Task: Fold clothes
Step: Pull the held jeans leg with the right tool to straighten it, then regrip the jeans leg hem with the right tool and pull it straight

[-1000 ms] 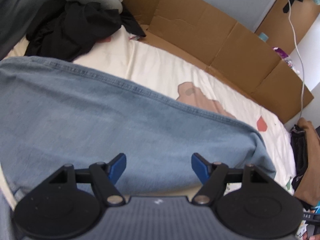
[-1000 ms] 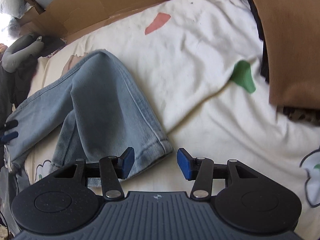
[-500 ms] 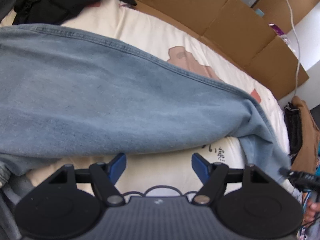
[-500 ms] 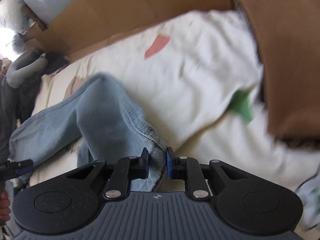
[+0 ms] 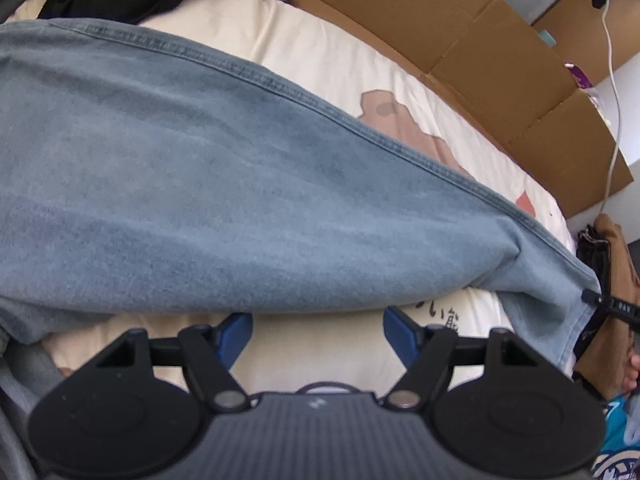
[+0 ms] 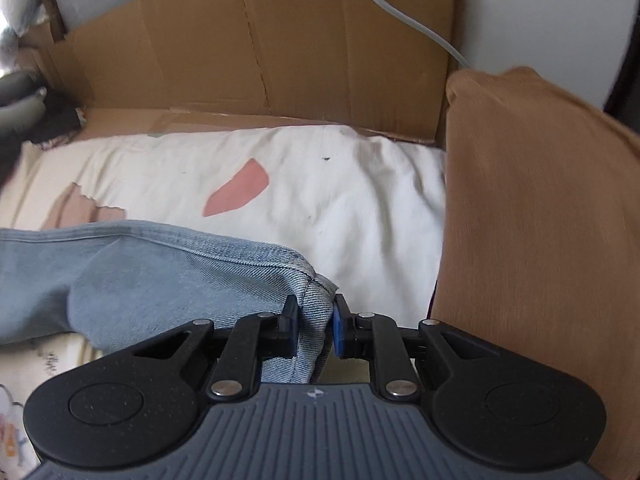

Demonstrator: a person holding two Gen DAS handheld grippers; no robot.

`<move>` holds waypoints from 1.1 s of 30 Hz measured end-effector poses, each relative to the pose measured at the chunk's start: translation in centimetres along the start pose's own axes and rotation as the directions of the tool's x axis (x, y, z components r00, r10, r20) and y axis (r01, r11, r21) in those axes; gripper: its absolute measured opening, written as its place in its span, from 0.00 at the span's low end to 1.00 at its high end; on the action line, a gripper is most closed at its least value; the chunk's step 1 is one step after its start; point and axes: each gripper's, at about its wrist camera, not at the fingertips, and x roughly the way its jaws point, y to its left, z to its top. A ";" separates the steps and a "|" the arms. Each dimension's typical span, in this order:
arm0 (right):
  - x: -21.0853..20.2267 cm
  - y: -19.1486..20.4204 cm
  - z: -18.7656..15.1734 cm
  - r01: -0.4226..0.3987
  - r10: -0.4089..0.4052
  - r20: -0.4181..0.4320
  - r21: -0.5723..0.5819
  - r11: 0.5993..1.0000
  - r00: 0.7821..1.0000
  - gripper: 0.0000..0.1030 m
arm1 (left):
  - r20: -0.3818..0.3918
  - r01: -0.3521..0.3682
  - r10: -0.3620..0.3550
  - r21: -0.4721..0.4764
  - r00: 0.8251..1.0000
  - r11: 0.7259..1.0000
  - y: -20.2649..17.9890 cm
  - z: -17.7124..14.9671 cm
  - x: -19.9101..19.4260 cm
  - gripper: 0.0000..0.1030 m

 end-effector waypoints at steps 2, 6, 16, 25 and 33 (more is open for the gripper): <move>1.1 -0.2 0.9 0.012 -0.012 -0.012 0.002 1.000 1.000 0.15 | 0.004 -0.002 0.001 0.008 1.000 1.000 0.0 -0.1 0.0 0.72; 2.7 -0.1 2.9 0.047 -0.048 -0.011 -0.035 0.998 0.999 0.15 | 0.004 -0.020 0.020 0.010 1.000 1.000 0.2 -0.1 0.2 0.72; 5.7 -0.3 4.2 0.108 -0.108 -0.051 -0.004 0.994 0.993 0.36 | 0.016 -0.041 0.042 -0.006 0.999 0.999 0.9 0.2 0.1 0.72; 0.3 1.0 1.5 -0.017 0.019 -0.024 0.088 0.996 1.000 0.45 | 0.035 -0.037 0.038 -0.033 0.999 0.999 1.2 -0.4 -0.5 0.72; -1.0 1.3 -3.6 -0.047 0.064 -0.097 0.167 0.985 0.993 0.46 | 0.047 -0.037 0.037 -0.014 0.998 0.999 0.9 -1.4 -0.3 0.71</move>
